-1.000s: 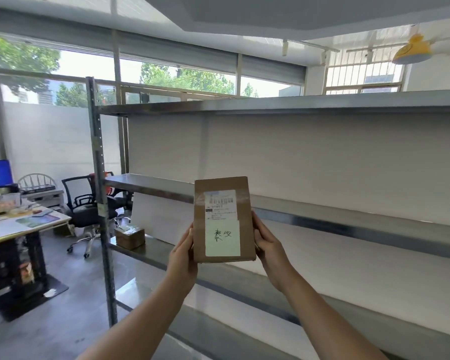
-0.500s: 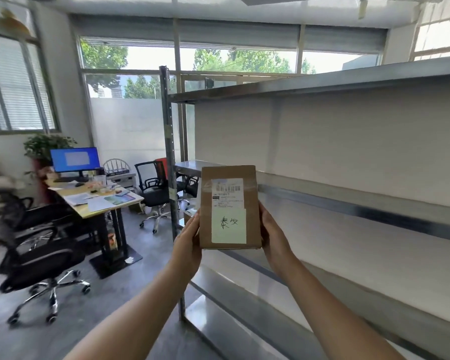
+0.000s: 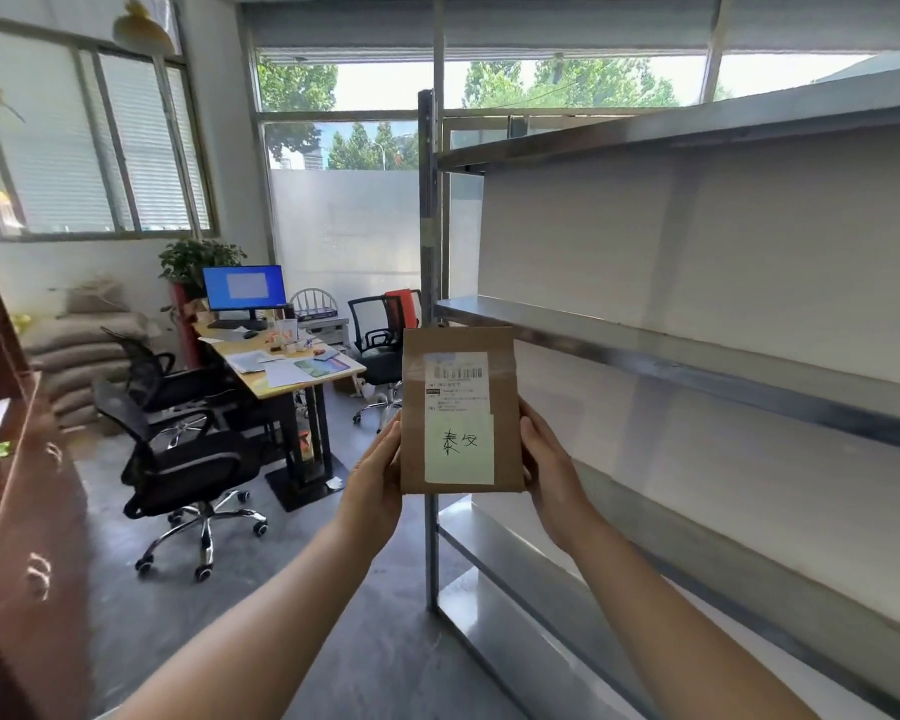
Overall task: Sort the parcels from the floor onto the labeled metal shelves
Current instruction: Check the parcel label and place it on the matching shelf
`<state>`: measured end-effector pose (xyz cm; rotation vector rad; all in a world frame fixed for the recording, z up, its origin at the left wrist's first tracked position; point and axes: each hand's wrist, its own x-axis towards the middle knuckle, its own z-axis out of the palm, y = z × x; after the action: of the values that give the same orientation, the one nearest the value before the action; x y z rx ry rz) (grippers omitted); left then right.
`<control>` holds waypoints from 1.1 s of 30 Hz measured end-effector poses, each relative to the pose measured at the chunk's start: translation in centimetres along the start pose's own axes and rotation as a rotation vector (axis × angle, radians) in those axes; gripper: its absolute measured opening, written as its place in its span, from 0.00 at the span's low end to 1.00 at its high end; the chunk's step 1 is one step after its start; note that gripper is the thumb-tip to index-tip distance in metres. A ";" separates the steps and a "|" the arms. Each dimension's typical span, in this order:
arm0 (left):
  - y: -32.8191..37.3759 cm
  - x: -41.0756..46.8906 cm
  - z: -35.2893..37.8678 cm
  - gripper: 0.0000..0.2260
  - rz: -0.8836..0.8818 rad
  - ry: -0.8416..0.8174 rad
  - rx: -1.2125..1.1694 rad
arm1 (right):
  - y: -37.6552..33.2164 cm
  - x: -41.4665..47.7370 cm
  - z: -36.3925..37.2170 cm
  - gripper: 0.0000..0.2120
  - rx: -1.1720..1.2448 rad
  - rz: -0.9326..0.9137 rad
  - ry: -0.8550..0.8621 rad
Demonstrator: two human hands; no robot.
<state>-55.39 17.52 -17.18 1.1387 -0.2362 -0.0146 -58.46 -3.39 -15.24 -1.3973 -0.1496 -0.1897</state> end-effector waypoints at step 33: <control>2.6 18.4 -6.6 0.17 0.129 0.459 -0.049 | 4.5 27.7 5.2 0.17 0.142 0.073 -0.426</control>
<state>-36.41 22.16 -14.18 1.0456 0.0993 0.3501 -30.36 1.26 -12.68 -1.2835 -0.4555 0.1800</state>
